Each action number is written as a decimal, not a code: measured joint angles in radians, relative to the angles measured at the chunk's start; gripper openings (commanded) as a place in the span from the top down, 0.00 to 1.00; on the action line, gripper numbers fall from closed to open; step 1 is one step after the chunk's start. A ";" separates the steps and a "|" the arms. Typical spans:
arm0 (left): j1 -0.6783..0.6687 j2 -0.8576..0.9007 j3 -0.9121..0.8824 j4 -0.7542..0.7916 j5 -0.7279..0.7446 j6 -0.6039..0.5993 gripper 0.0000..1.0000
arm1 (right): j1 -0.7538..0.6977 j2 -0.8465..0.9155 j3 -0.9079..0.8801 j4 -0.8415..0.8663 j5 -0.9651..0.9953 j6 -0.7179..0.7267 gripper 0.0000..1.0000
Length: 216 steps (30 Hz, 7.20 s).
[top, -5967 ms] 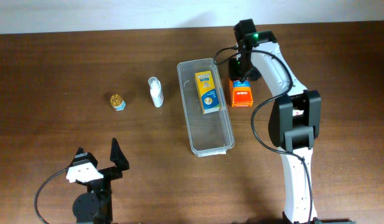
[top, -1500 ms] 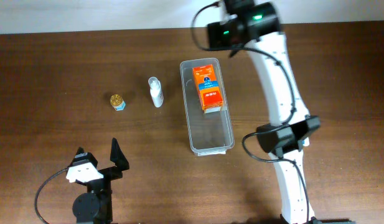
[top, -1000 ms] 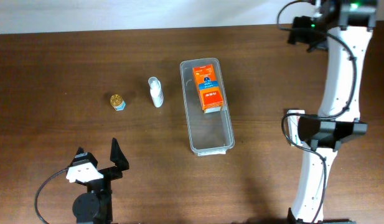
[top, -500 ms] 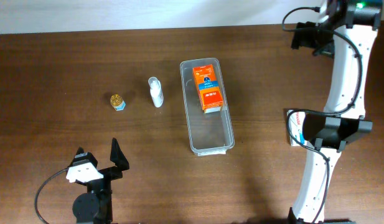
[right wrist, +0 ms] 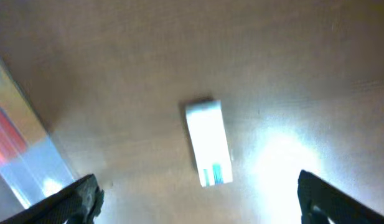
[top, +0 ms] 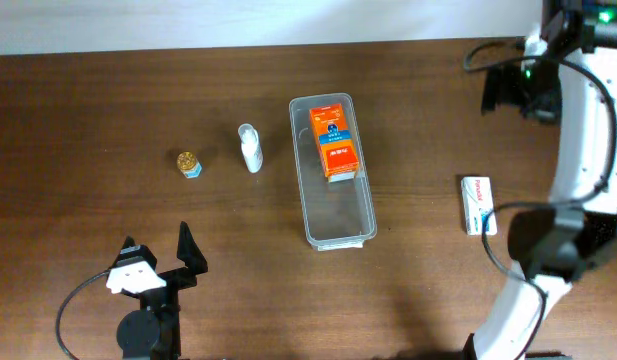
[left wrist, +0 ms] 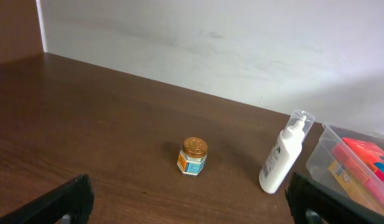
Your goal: Pack container
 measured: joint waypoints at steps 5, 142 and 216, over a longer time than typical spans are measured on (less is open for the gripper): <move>0.000 0.000 0.000 0.000 0.000 0.000 0.01 | 0.000 -0.151 -0.294 -0.003 0.000 -0.055 0.01; 0.000 0.000 0.000 0.000 0.000 0.000 0.01 | -0.042 -0.131 -1.012 0.618 -0.069 -0.272 0.44; 0.000 0.000 0.000 0.000 0.000 0.000 0.01 | -0.042 -0.130 -0.677 0.458 -0.310 -0.275 0.61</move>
